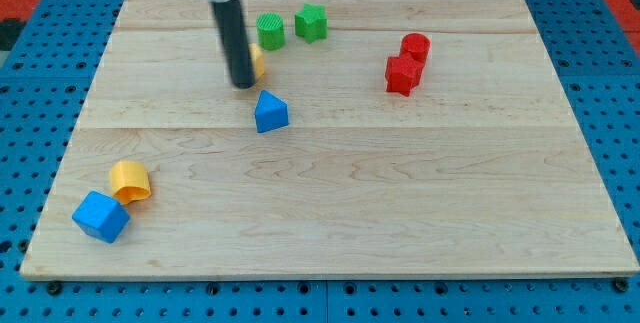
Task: Move the yellow hexagon above the yellow heart
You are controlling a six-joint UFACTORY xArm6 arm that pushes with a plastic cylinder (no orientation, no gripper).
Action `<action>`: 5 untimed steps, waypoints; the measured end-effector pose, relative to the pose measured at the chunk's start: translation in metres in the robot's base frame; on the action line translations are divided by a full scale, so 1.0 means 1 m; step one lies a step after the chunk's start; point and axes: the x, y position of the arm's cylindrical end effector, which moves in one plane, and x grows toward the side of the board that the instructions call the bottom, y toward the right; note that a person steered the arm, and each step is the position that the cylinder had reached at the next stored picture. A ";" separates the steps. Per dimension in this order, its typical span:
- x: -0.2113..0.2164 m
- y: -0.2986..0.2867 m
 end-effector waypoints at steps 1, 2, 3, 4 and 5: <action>-0.031 0.022; -0.035 0.003; -0.035 -0.056; -0.035 -0.126; -0.063 -0.130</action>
